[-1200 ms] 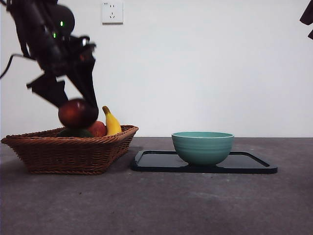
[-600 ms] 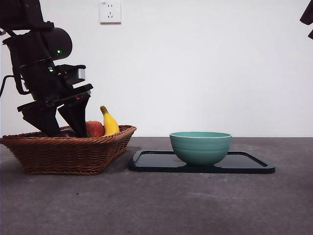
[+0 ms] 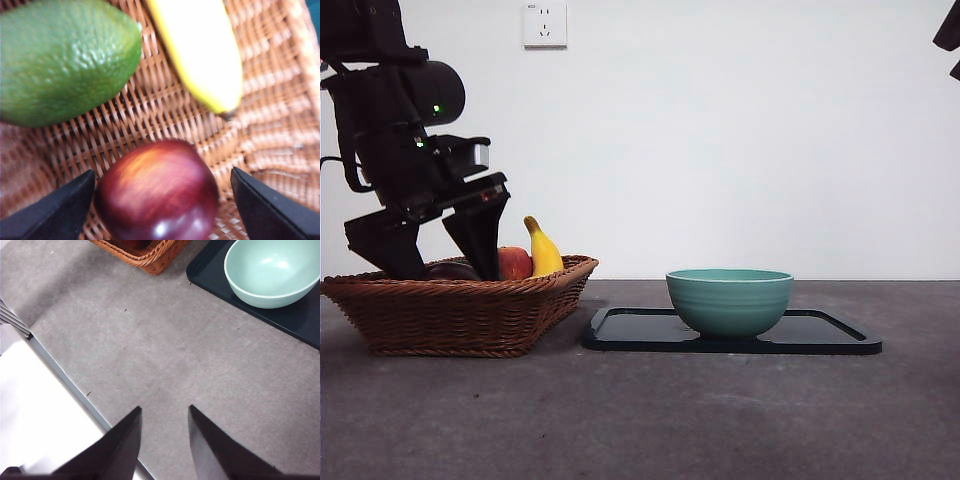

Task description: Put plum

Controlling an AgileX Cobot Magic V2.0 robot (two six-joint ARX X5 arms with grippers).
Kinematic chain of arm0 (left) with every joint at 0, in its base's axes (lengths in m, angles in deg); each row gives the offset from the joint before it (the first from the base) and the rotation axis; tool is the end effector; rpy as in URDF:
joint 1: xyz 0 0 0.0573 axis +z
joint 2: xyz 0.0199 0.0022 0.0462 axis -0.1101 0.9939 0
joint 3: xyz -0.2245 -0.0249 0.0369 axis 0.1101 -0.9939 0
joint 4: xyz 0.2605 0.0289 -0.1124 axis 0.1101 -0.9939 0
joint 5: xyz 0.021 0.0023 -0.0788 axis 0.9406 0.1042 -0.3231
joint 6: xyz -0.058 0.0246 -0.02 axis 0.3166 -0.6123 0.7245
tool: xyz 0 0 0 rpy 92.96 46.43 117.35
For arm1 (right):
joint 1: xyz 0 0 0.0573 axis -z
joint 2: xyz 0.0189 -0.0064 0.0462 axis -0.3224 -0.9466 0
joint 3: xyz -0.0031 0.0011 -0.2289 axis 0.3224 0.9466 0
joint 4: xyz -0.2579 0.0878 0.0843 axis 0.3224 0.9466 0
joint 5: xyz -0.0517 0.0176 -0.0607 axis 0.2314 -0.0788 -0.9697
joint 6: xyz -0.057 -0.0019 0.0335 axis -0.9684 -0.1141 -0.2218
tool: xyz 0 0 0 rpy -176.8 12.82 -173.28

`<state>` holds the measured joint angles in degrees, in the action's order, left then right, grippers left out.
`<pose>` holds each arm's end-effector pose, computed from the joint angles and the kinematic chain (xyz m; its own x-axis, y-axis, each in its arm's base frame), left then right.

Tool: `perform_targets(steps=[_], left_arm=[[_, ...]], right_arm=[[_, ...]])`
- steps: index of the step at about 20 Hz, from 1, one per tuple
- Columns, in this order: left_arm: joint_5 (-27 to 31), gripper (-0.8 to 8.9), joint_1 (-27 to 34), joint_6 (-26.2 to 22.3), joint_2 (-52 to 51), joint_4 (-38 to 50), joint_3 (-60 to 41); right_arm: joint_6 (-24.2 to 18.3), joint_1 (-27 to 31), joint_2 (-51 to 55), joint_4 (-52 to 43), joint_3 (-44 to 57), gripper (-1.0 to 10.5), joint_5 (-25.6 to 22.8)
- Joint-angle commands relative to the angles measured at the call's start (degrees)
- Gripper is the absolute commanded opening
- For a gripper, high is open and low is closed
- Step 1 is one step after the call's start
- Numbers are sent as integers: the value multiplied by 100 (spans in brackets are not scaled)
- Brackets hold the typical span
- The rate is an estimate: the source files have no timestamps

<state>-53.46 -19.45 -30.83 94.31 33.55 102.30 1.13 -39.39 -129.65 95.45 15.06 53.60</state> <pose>0.3802 -0.1001 0.1455 0.3127 -0.3112 -0.8974 0.3979 0.9008 -0.1737 0.1727 0.0895 0.2616 0.4010 0.6644 -0.6307 -0.6409 0.6954 0.3251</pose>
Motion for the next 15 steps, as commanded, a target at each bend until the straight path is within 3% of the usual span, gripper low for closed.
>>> perform_targets(steps=[1, 4, 10, 15], left_arm=[[7, 438, -2, 87, -356, 48, 256], [-179, 437, -13, 120, -909, 39, 326], [-1414, 437, -31, 402, -2046, -107, 326], [-2334, 437, -46, 398, -2776, -831, 326]], right_arm=[[-66, -31, -17, -63, -44, 150, 20], [-66, -31, -20, -138, -44, 150, 17], [-66, -31, -22, -315, -44, 150, 15], [-66, -28, -22, -328, -44, 150, 15]])
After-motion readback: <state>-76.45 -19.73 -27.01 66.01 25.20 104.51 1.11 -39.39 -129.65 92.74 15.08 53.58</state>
